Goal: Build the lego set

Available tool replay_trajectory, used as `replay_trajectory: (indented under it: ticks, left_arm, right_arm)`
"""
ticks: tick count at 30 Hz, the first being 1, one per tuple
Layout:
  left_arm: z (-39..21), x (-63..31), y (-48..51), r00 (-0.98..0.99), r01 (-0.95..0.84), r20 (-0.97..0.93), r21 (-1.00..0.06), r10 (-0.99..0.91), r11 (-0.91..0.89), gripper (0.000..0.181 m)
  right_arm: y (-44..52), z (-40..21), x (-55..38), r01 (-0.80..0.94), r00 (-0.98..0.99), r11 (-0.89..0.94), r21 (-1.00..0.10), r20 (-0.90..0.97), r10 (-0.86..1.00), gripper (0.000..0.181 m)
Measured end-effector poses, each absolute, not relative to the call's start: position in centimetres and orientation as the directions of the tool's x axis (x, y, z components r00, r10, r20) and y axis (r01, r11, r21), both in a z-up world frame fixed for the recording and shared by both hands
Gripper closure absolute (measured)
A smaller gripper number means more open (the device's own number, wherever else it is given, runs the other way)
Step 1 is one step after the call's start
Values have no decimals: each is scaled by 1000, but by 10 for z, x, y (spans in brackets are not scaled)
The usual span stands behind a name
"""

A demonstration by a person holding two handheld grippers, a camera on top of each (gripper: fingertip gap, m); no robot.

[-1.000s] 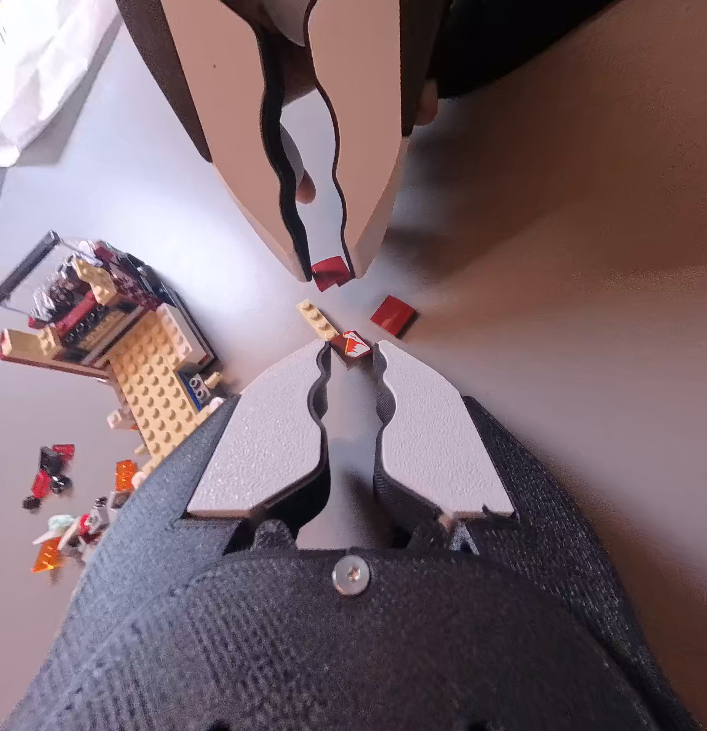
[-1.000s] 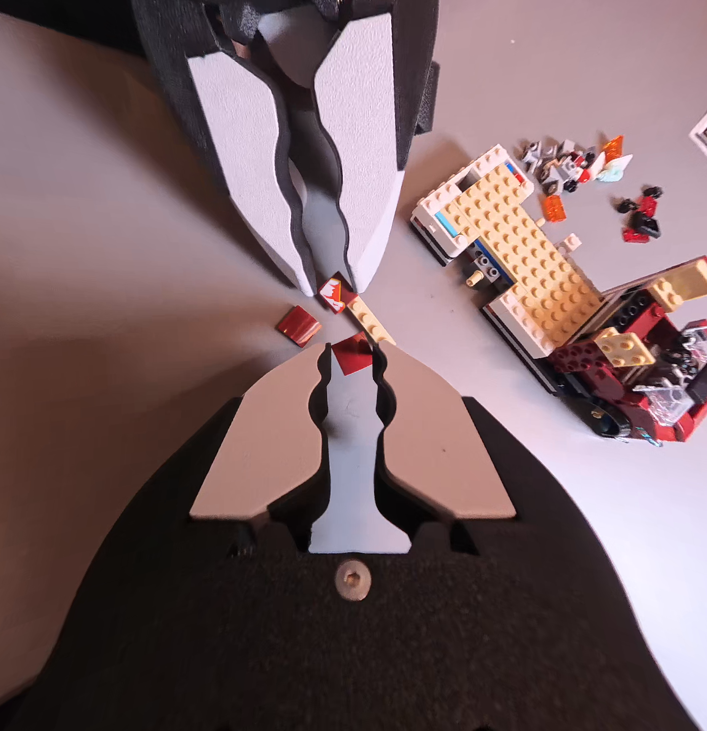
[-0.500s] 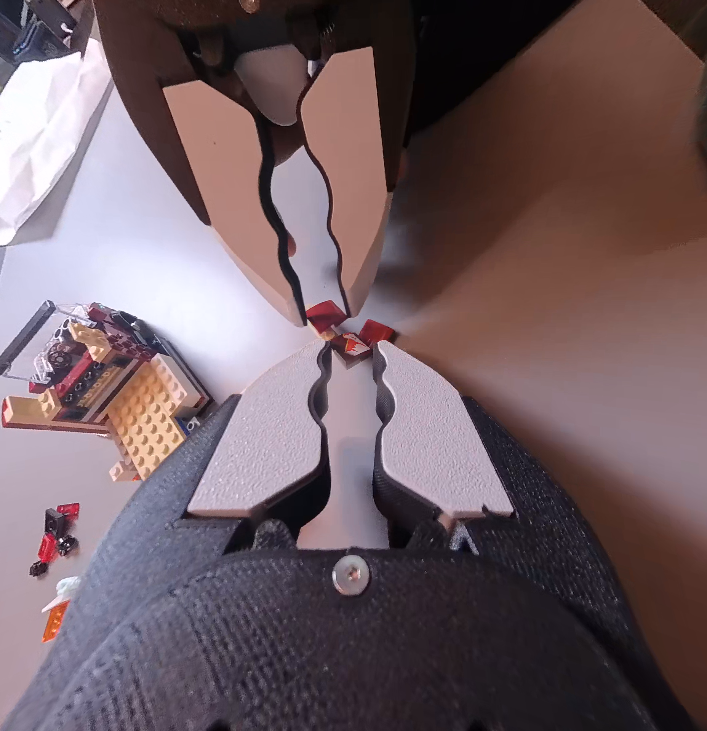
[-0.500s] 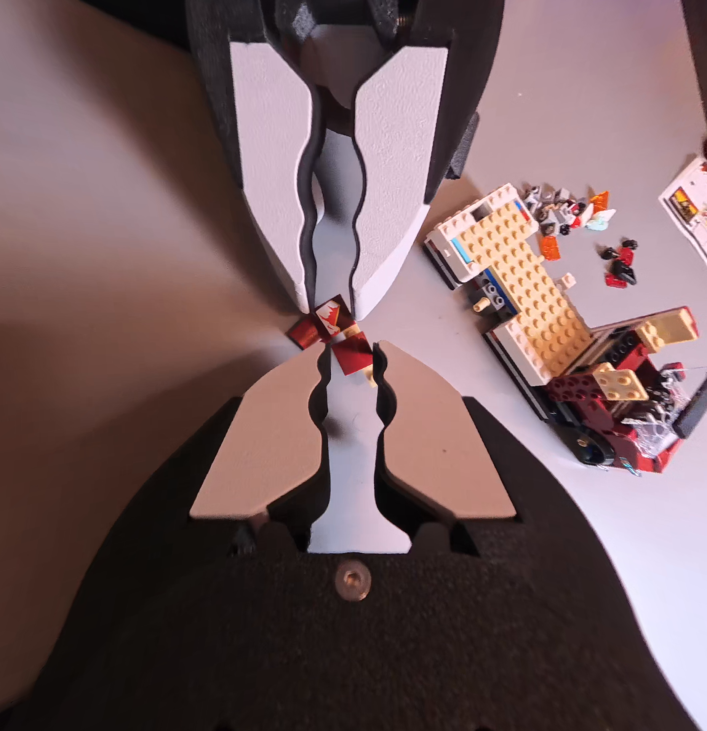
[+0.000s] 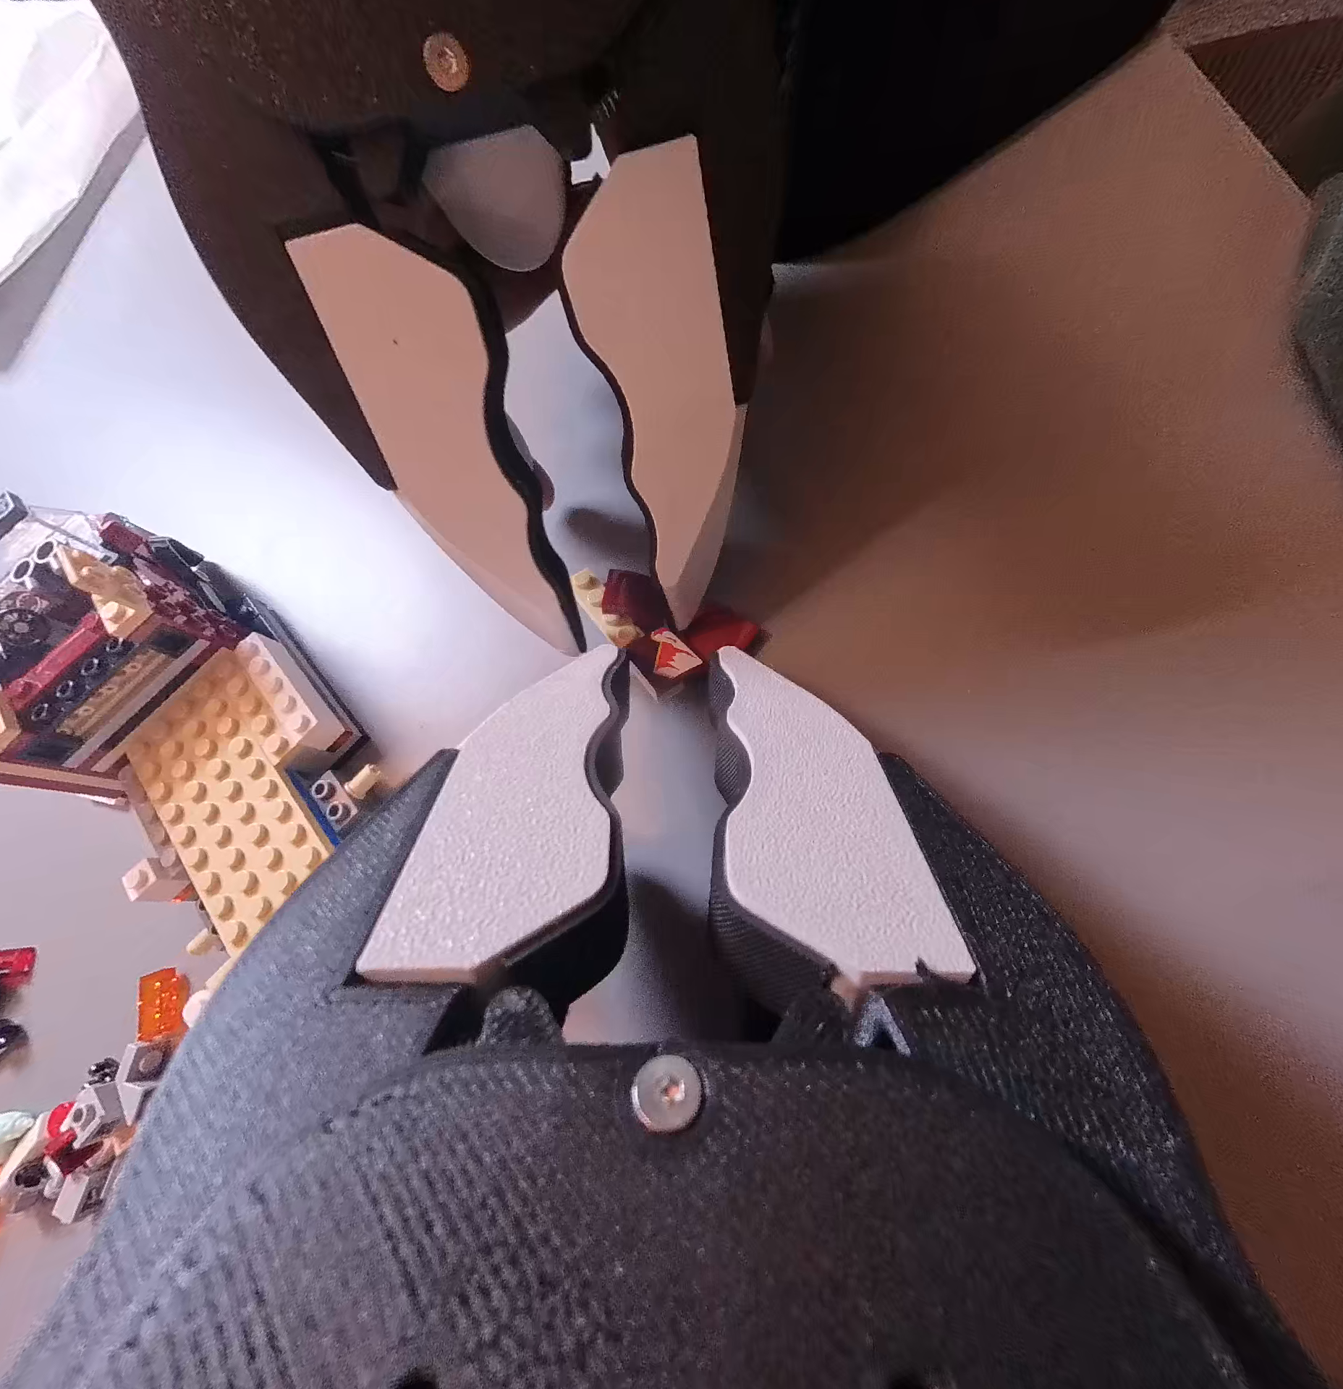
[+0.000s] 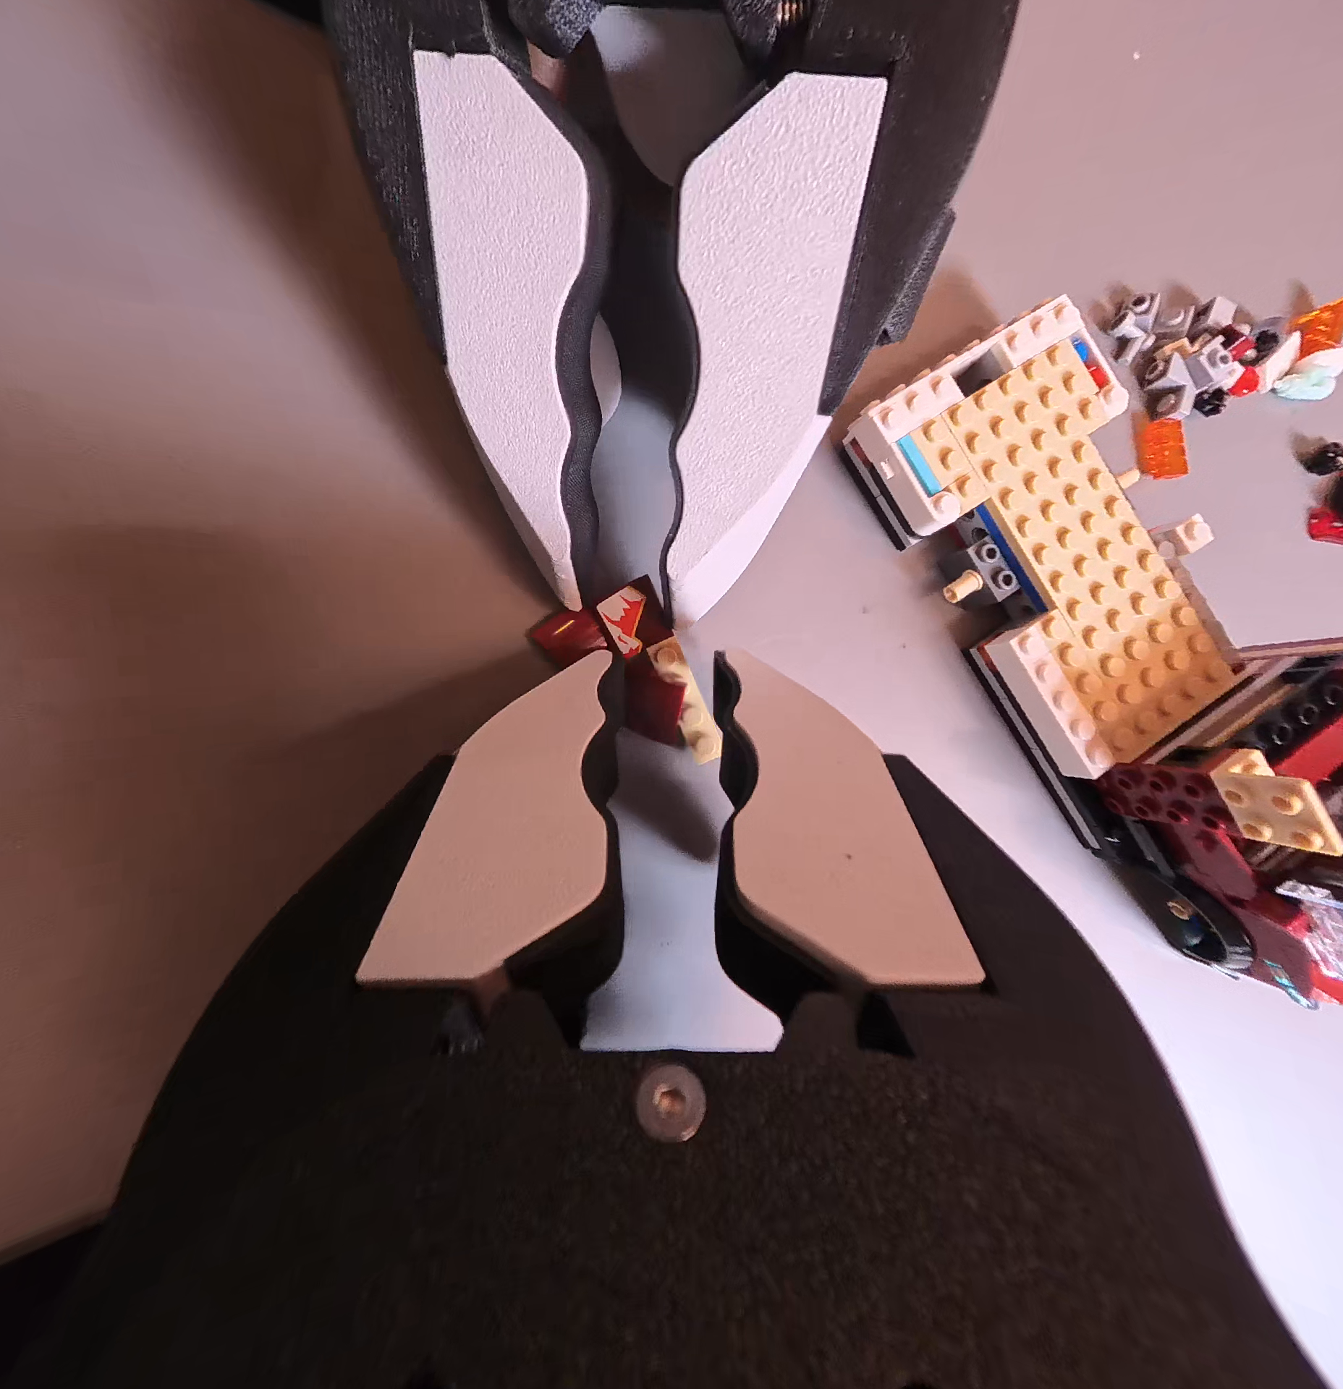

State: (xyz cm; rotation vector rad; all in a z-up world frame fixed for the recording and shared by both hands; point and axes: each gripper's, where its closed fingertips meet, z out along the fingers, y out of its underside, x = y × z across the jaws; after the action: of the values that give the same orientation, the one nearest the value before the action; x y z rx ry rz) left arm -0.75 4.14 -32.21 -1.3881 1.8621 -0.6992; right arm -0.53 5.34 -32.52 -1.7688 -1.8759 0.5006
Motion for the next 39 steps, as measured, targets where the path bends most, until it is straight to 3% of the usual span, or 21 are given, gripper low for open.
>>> replay_trajectory:
  ticks: [10,22,31,39]
  left_arm:
    - [-322,-15,47,-138,-614,-171,-758,-976,220,155]
    - [-319,-25,48,0,-652,-66,-756,-998,50,152]
    - [-291,-14,49,75,-537,-140,-840,-987,78,148]
    - [-272,-5,48,124,-471,-183,-876,-975,104,163]
  right_arm:
    - [64,-313,19,776,3,-34,-630,-50,999,158]
    - [63,-332,7,843,-234,186,-505,-32,972,173]
    - [60,-291,16,748,-97,-26,-664,-148,984,173]
    - [55,-275,13,765,-67,-24,-643,-116,991,173]
